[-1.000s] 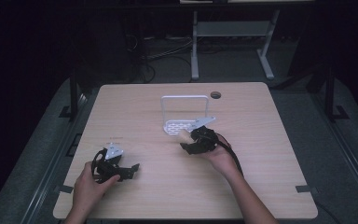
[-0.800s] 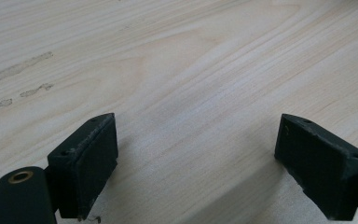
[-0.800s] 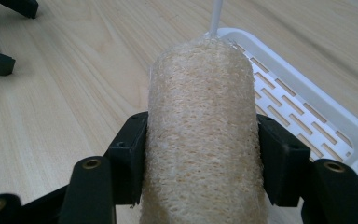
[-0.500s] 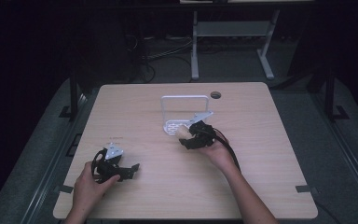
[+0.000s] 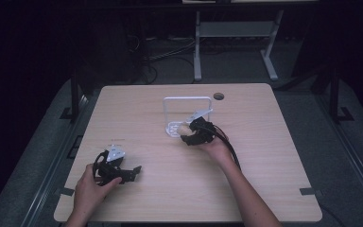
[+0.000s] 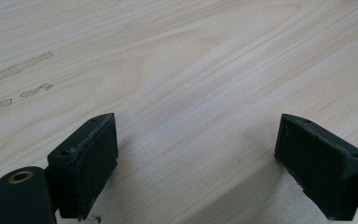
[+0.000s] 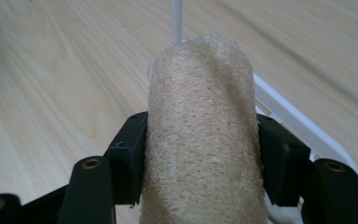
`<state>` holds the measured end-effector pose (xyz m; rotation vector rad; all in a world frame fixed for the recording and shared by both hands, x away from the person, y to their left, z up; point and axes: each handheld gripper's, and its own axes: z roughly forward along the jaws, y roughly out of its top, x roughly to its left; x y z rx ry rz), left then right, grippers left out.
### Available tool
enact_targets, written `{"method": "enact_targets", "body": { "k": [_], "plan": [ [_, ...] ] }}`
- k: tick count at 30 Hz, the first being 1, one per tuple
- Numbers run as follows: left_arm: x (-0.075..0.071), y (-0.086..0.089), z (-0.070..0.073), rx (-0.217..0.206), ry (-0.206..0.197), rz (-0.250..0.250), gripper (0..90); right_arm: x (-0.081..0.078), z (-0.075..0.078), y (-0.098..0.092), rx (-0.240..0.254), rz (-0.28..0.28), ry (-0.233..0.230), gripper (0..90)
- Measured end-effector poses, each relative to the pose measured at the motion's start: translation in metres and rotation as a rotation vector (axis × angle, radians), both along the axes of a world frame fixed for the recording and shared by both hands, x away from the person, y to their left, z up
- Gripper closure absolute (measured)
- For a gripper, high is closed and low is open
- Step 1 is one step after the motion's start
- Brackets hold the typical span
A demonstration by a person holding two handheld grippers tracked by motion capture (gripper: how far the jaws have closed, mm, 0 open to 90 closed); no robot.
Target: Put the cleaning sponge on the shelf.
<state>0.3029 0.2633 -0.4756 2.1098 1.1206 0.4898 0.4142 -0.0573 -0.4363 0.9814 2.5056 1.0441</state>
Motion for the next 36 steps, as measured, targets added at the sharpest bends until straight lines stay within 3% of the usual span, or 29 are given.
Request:
{"method": "enact_targets", "body": {
  "k": [16, 22, 36],
  "plan": [
    [0.0, 0.0, 0.0, 0.001, 0.0, -0.001, 12.6, 0.024, -0.005, 0.013, -0.013, -0.015, 0.015, 40.9],
    [0.0, 0.0, 0.0, 0.005, 0.001, -0.003, 12.6, 0.032, -0.008, 0.016, -0.041, -0.017, 0.016, 40.9],
    [0.0, 0.0, 0.0, 0.004, 0.001, -0.003, 12.6, 0.04, -0.019, 0.018, -0.073, -0.027, 0.044, 40.7]
  ]
}}
